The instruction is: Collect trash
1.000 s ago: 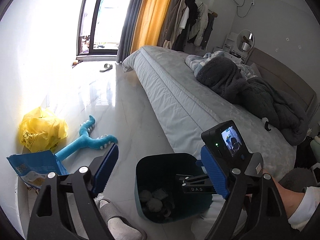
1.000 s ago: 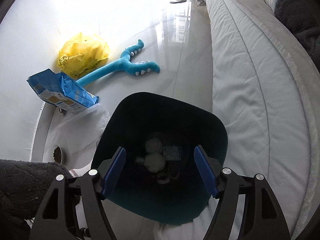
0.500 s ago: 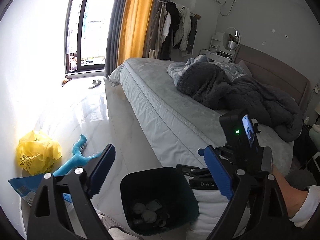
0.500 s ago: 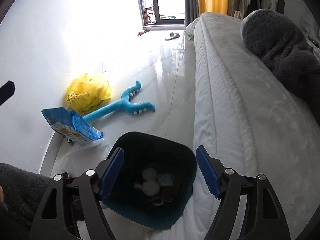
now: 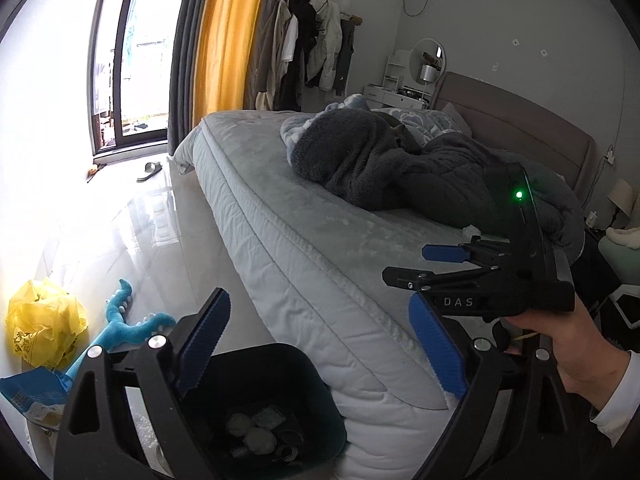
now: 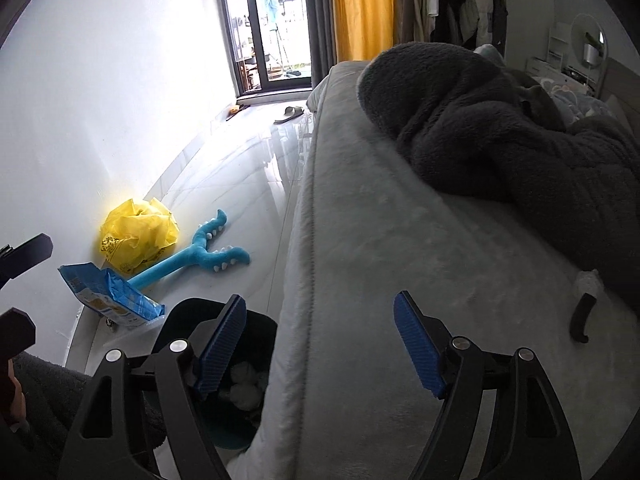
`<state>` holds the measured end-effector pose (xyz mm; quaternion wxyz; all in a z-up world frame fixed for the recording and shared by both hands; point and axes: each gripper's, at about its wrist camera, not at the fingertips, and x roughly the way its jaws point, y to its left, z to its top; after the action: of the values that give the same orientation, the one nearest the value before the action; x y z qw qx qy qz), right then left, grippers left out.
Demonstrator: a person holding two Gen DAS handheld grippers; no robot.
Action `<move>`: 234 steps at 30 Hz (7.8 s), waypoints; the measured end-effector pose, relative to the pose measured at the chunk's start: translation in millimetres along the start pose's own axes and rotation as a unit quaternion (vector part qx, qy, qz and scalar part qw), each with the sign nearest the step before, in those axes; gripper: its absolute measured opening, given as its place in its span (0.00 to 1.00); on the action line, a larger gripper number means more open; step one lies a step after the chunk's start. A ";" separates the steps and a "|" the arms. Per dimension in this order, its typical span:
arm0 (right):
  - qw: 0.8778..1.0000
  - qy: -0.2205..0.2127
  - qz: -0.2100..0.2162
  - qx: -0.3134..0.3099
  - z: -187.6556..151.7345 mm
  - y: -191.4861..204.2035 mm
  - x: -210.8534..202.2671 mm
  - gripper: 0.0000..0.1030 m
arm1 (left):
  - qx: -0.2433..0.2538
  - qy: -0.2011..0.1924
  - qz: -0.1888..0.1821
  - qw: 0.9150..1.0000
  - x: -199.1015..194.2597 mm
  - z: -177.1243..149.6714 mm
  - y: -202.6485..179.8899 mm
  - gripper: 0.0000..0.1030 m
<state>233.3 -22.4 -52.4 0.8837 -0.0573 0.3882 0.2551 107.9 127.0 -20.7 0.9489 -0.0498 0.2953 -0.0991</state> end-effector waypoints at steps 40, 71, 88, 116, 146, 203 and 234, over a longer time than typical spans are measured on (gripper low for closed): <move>0.993 -0.018 -0.037 0.110 -10.1 -273.4 -5.7 0.83 | 0.053 0.077 -0.080 0.992 154.7 6.5 -155.3 0.83; 0.978 0.004 0.062 0.201 -24.8 -339.4 20.1 0.60 | 0.101 0.124 -0.159 0.974 268.4 32.3 -261.9 0.63; 0.972 -0.046 0.071 0.218 -32.4 -359.7 -29.1 0.60 | 0.089 0.161 -0.112 0.977 310.9 32.1 -280.1 0.41; 0.981 -0.066 0.016 0.182 -40.7 -279.0 -86.4 0.60 | 0.090 0.145 -0.092 0.981 221.6 15.9 -244.0 0.21; 0.994 -0.031 0.031 0.100 -56.6 -76.8 -82.5 0.60 | 0.033 0.111 -0.001 0.993 100.0 -43.3 -93.9 0.21; 0.984 0.160 0.078 -0.024 -23.3 143.6 125.6 0.60 | -0.138 0.133 0.130 0.973 22.0 -117.0 138.3 0.84; 0.998 0.043 0.050 -0.016 -25.2 82.4 -8.9 0.80 | -0.092 -0.018 0.145 0.985 -63.6 -35.6 63.0 0.97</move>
<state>170.9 37.6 -55.5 0.8511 -0.0631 0.4242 0.3029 46.3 201.0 -24.5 0.9498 -0.0956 0.2899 0.0681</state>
